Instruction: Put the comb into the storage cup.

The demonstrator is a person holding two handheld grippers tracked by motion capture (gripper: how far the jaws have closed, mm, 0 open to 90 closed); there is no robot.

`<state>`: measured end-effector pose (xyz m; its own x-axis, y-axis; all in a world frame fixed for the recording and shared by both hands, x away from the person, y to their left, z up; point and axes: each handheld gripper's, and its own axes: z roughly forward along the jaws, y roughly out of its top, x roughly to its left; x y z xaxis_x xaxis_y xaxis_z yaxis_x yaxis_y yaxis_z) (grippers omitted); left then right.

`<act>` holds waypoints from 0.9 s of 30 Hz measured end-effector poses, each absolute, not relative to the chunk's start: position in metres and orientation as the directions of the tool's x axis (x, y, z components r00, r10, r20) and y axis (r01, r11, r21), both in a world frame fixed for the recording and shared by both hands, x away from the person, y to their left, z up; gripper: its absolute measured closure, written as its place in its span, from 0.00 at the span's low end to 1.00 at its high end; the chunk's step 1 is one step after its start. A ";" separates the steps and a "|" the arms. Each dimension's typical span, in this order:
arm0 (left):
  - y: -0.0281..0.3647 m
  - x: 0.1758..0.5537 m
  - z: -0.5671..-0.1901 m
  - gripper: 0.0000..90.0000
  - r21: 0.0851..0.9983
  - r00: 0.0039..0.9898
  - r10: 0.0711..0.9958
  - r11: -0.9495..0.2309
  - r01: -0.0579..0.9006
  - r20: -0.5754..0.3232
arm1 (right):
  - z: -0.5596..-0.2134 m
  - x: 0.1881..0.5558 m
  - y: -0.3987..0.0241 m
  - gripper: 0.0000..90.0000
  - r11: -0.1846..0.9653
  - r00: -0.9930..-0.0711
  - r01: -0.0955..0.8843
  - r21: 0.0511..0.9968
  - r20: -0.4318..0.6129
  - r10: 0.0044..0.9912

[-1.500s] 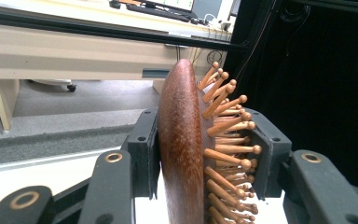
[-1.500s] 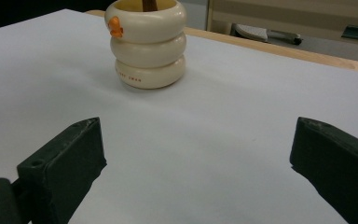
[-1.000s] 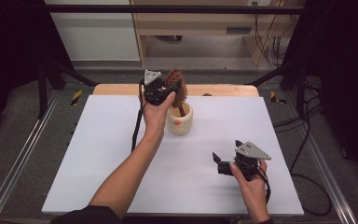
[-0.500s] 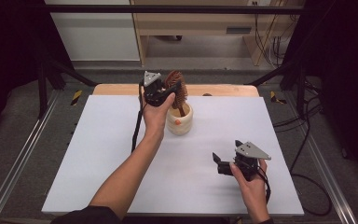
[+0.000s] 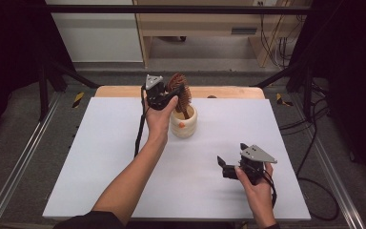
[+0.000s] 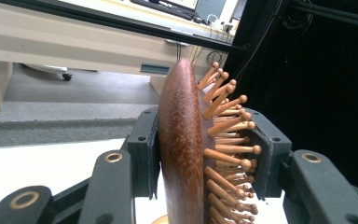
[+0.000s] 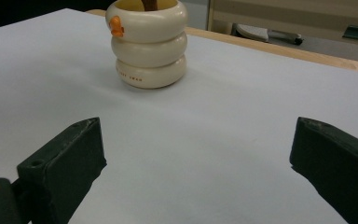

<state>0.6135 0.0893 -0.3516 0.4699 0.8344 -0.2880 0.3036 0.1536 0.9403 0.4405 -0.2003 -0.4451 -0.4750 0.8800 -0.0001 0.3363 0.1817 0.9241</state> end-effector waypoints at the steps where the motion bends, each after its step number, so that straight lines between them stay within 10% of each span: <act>1: 0.089 0.614 -0.352 0.58 0.940 0.470 0.834 0.153 0.304 -0.288 | -0.445 0.440 -0.200 0.04 0.181 -0.475 0.336 0.924 0.000 0.880; 27: 0.090 0.614 -0.358 0.57 0.936 0.463 0.834 0.167 0.310 -0.302 | -0.446 0.441 -0.200 0.04 0.184 -0.475 0.336 0.924 -0.003 0.880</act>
